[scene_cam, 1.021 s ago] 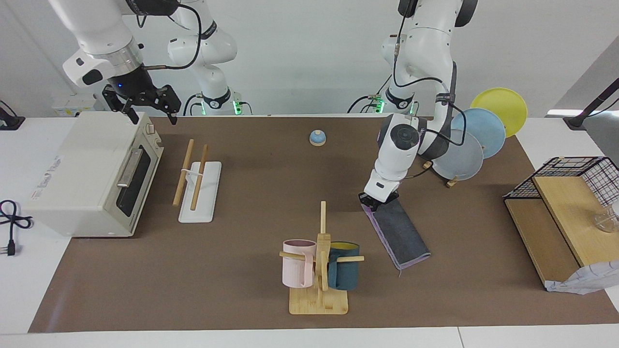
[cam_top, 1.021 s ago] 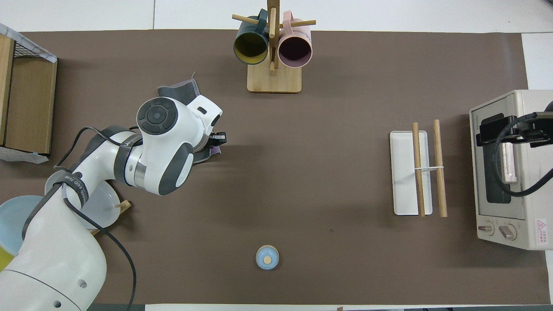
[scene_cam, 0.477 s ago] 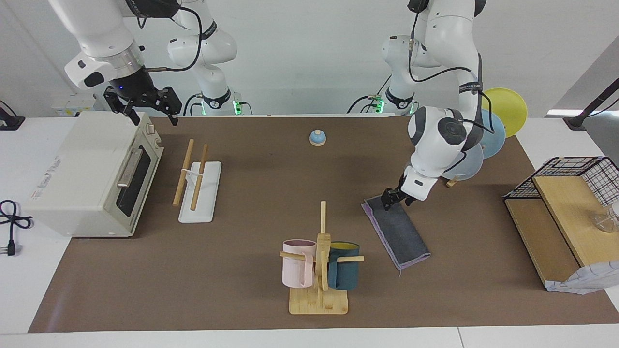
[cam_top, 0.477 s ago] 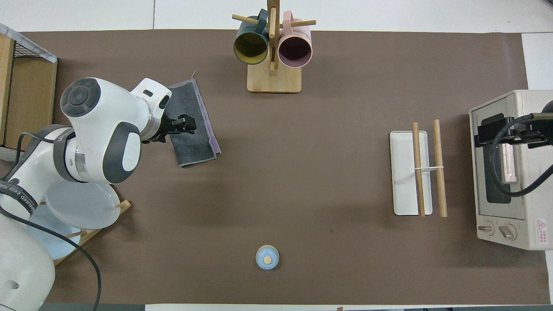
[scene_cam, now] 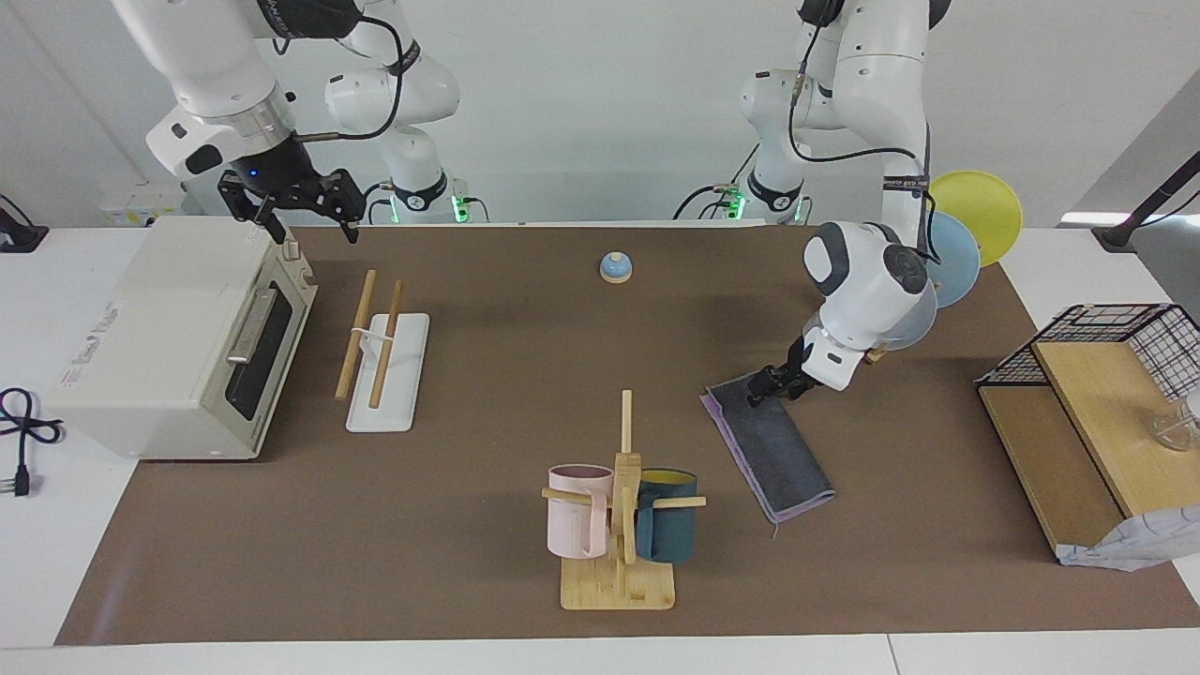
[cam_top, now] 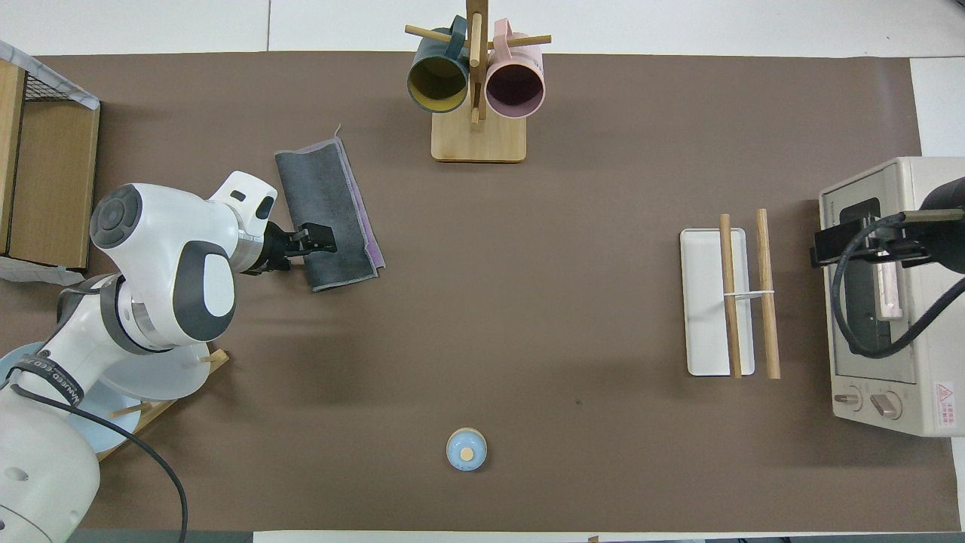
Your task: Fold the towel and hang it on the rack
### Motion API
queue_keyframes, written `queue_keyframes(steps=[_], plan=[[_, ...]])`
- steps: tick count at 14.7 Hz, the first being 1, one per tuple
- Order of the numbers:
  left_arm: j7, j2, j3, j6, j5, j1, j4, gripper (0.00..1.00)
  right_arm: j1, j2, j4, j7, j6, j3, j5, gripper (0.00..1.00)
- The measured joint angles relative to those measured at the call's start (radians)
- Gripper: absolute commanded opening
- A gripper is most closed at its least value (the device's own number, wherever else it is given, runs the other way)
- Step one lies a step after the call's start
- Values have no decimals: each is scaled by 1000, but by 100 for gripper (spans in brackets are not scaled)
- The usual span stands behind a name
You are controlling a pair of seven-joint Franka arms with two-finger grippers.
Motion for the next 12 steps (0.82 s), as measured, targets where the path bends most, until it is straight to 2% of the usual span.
queue_keyframes(steps=[3,4,7,9,12], plan=[[0,0,-3,12,-24,-2,-3,74,5,-8,-16,0,20,0,0,100],[0,0,-3,14,-25,-3,-5,63,5,-9,-16,0,21,0,0,100],[0,0,-2,16,-25,-4,-9,21,5,-9,-17,0,23,0,0,100],[0,0,-1,16,-25,-4,-9,0,5,-9,-17,0,23,0,0,100],[0,0,-1,16,-27,-5,-10,0,5,-9,-18,0,23,0,0,100]])
